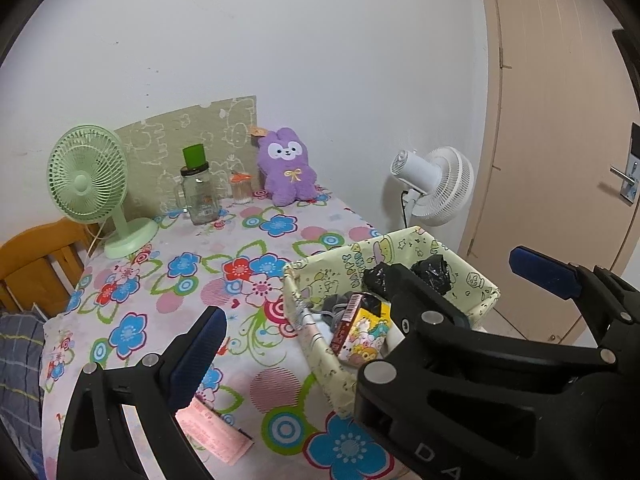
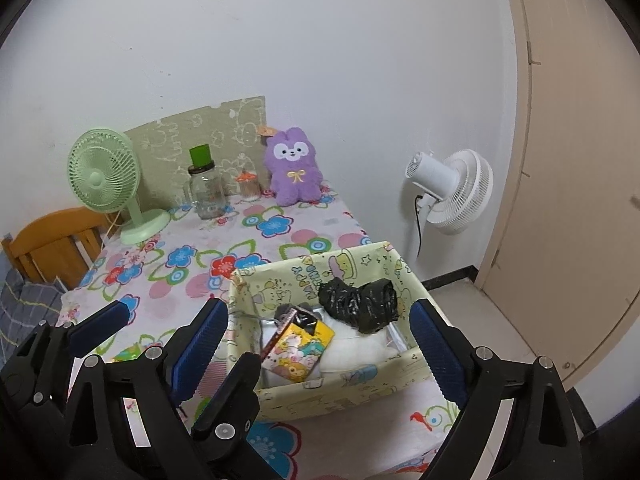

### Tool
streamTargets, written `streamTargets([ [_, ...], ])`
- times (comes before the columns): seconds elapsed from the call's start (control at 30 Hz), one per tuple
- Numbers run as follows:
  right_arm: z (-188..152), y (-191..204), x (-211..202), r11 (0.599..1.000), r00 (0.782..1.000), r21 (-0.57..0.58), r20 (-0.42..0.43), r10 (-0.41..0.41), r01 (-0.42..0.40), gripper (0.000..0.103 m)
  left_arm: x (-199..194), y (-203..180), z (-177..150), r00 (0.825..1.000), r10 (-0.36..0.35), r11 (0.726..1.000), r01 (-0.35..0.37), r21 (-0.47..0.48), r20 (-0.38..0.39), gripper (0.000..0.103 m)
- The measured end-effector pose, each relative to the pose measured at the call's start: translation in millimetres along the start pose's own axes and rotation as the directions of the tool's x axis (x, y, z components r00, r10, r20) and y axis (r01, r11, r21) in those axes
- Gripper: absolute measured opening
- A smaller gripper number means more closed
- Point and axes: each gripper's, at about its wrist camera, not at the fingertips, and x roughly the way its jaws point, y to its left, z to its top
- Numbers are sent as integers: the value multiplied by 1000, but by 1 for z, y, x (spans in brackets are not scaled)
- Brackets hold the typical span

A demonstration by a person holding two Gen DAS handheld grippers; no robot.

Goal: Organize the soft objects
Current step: 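Withdraw both open tools from the box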

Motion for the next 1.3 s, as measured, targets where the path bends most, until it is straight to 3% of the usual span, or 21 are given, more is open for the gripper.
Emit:
streamTargets([
  [0.47,-9,34,-1,999,1000,-25,2,24,-24,96,-8,31,-13,999,33,999,-33,4,6,100],
  [1.3,-30,97,34,990,993,-88,-56,103,-108,96,7,92,-43,993,105,994,-106,-15,-55,100],
])
